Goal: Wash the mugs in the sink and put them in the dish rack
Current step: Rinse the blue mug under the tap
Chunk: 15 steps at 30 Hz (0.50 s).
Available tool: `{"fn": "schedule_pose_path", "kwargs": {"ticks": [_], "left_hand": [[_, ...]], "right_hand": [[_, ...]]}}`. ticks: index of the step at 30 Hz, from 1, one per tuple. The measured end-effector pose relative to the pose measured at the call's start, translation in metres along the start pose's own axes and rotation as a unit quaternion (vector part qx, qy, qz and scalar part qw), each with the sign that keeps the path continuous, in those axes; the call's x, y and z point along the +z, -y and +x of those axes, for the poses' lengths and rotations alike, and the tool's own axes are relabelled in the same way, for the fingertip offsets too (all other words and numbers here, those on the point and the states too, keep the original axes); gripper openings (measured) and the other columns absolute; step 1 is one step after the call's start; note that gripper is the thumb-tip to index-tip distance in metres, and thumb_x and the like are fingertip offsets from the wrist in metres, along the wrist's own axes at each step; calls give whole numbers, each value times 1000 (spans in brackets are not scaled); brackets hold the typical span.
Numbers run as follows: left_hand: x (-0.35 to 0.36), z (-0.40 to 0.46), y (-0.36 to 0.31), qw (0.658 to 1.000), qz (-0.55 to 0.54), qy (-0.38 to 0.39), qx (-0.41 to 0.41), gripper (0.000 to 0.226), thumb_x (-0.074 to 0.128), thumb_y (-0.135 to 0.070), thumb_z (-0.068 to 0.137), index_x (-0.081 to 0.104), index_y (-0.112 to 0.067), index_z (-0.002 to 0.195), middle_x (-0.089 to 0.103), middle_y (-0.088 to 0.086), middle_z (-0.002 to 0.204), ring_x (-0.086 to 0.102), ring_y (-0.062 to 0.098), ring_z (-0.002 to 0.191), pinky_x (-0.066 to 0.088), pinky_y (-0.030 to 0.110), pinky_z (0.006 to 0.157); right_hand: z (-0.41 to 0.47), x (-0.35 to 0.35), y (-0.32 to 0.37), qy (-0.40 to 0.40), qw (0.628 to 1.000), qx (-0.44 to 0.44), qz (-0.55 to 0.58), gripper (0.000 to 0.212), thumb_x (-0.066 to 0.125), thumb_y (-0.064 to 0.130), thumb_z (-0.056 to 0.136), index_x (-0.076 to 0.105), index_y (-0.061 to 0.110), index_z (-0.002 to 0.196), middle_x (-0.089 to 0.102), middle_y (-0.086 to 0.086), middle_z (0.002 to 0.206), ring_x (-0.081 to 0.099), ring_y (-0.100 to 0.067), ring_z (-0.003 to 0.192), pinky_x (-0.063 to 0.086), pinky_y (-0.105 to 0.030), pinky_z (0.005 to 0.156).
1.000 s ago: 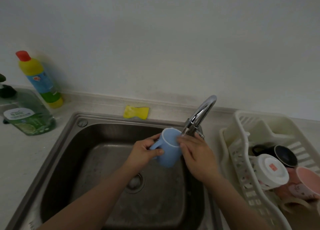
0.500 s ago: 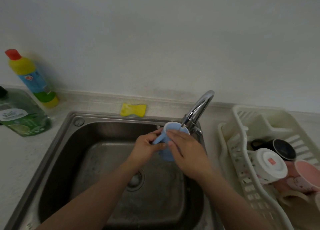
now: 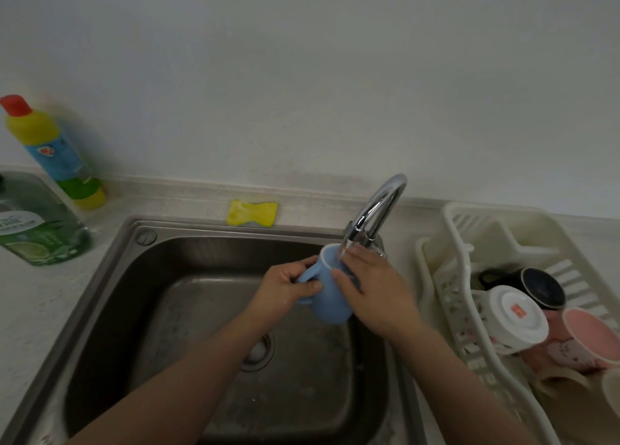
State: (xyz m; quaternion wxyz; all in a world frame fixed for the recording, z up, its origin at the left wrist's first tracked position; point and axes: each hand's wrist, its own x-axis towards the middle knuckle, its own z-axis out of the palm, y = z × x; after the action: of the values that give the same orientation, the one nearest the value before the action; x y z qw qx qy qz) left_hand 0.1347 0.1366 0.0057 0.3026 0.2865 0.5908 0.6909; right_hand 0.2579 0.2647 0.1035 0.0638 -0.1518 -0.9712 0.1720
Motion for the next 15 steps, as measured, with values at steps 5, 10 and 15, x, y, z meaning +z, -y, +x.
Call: {"fn": "schedule_pose_path", "kwargs": {"ticks": [5,10,15], "left_hand": [[-11,-2,-4,999,-30,-10,-8,29,76,-24,62,65,1,70,70,-9,120,65,10,108,52,25,82],[-13,-2,-8,999,-29,-9,-15,13,76,-28,62,73,-17,68,71,-9,115,66,8,103,52,24,80],[-22,1,-8,999,-24,-23,-8,35,77,-25,61,64,6,72,68,-8,124,65,12,109,53,27,82]], "right_hand": [[-11,-2,6,-31,997,-66,31,48,33,38,97,67,14,120,67,-2,122,58,-14,114,35,-28,109],[7,9,11,-35,999,-17,31,55,27,41,96,62,12,127,62,-4,130,54,-18,121,25,-24,112],[-13,6,6,-65,996,-55,40,43,36,32,97,67,14,119,67,0,121,56,-10,117,30,-28,113]]}}
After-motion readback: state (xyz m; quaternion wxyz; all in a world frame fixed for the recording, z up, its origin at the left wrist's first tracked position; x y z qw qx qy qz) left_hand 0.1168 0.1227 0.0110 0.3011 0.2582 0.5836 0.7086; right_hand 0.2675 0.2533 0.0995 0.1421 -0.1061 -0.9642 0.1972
